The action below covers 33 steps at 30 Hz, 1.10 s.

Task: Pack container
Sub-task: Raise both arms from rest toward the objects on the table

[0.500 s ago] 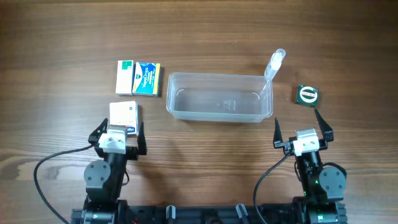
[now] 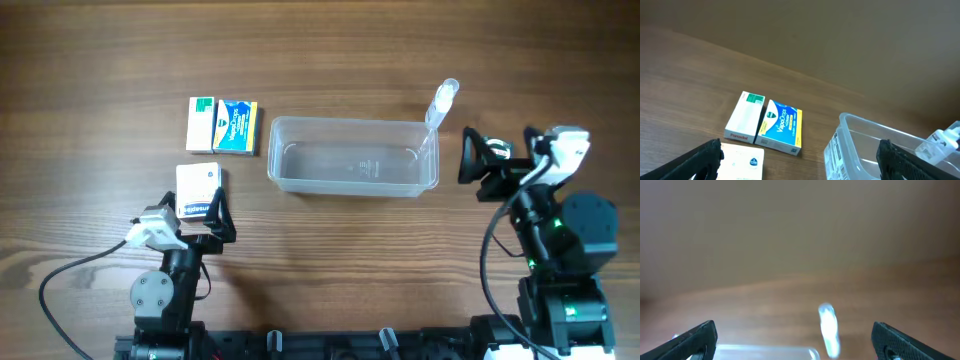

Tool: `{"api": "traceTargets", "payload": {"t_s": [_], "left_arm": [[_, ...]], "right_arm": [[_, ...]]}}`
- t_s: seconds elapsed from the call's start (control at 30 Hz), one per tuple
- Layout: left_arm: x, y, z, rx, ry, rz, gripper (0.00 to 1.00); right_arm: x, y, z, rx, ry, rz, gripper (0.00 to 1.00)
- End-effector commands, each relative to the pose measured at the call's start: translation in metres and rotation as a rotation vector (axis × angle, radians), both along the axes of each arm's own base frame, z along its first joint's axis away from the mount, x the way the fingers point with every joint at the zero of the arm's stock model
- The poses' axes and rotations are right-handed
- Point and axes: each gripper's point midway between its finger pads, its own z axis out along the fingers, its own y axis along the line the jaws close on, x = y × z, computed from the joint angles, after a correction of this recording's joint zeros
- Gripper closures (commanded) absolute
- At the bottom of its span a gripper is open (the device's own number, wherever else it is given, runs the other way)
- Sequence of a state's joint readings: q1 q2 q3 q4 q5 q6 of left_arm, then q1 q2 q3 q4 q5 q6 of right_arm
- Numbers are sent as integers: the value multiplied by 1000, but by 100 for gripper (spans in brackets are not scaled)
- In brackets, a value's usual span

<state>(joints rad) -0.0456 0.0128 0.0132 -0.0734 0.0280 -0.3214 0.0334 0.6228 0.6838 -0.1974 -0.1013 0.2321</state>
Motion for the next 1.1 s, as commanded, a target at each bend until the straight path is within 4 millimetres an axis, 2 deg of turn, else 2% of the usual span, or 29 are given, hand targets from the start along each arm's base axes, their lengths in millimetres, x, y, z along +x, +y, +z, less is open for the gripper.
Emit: {"api": "traceTargets", "payload": {"t_s": [0.0, 0.13, 0.4, 0.47, 0.6, 0.63, 0.73, 0.83, 0.93, 1.0, 1.07], "left_arm": [[0, 0, -1, -25, 0, -2, 0], [0, 0, -1, -25, 0, -2, 0], [0, 0, -1, -25, 0, -2, 0], [0, 0, -1, -25, 0, -2, 0], [0, 0, 15, -28, -68, -1, 0], [0, -3, 32, -30, -134, -17, 0], [-6, -14, 65, -3, -245, -84, 0], [-12, -6, 105, 33, -212, -38, 0], [-3, -3, 159, 169, -71, -30, 0], [13, -4, 180, 187, 68, -44, 0], [31, -5, 189, 190, 219, -57, 0]], "right_arm": [[-2, 7, 19, 41, -36, 42, 0], [13, 13, 3, -5, 79, 81, 0], [40, 5, 4, -98, 503, 62, 0], [48, 5, 5, -97, 530, 65, 0], [51, 5, 0, -95, 549, 64, 0], [50, 6, 0, -96, 550, 68, 0], [48, 5, -3, -98, 566, 65, 0], [46, 0, -7, -111, 586, 39, 0], [45, 0, -8, -112, 588, 38, 0], [44, 0, -9, -111, 595, 38, 0], [43, 0, -12, -112, 611, 39, 0]]}}
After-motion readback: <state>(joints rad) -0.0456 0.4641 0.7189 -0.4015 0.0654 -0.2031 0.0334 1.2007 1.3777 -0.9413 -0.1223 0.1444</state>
